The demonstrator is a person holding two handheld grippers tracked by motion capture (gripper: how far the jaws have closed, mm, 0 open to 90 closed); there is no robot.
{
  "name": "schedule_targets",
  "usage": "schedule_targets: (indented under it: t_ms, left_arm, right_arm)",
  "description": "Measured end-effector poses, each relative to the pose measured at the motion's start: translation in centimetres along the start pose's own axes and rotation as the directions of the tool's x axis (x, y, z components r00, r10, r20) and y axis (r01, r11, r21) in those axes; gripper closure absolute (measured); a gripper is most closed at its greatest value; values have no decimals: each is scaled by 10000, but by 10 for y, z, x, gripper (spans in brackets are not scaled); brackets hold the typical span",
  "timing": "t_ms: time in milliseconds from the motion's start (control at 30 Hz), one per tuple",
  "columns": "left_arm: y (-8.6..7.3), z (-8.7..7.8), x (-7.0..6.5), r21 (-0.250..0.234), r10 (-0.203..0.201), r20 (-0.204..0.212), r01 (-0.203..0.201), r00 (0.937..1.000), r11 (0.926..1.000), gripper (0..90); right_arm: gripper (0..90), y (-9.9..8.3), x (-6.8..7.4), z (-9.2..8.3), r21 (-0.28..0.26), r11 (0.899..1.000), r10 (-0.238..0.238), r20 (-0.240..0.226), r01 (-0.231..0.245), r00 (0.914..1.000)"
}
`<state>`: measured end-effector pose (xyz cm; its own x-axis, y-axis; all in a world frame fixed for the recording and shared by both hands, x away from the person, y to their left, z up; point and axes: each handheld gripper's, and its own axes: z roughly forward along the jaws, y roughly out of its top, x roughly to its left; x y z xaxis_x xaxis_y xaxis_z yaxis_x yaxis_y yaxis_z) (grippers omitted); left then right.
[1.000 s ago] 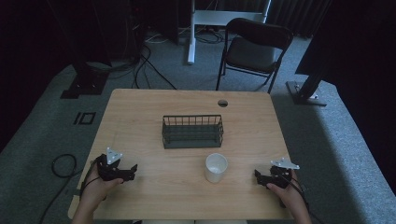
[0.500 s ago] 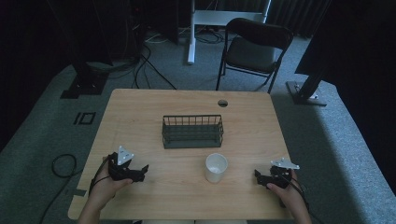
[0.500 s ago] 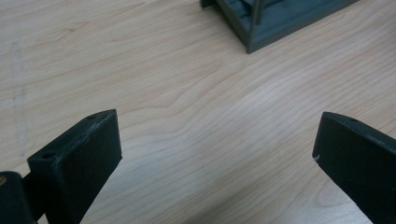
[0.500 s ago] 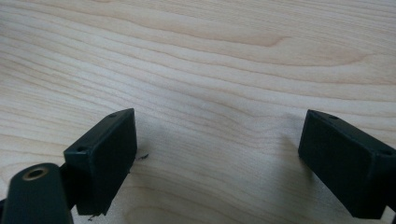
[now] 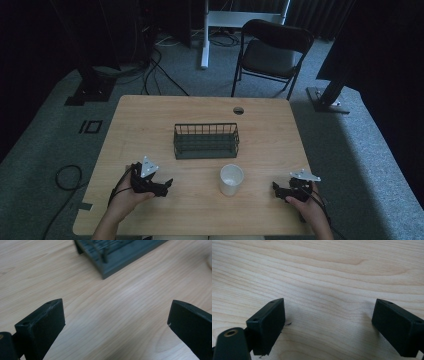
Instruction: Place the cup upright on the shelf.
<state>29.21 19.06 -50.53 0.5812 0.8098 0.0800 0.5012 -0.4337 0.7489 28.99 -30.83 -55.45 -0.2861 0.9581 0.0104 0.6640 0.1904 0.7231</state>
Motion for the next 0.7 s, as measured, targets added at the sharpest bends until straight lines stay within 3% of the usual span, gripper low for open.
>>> schedule_targets:
  t_ms: [233, 700]
  left_arm:
    - [5, 5, -10, -50, 201, 277, -200, 9994, 9998, 17]
    - [18, 13, -38, -257, 896, 1149, -872, 9893, 9959, 17]
  right_arm:
    - [111, 0, 0, 0, 1, 10000, -1, -1, 1, 10000]
    - [111, 0, 0, 0, 0, 10000, 0, -1, 0, 10000]
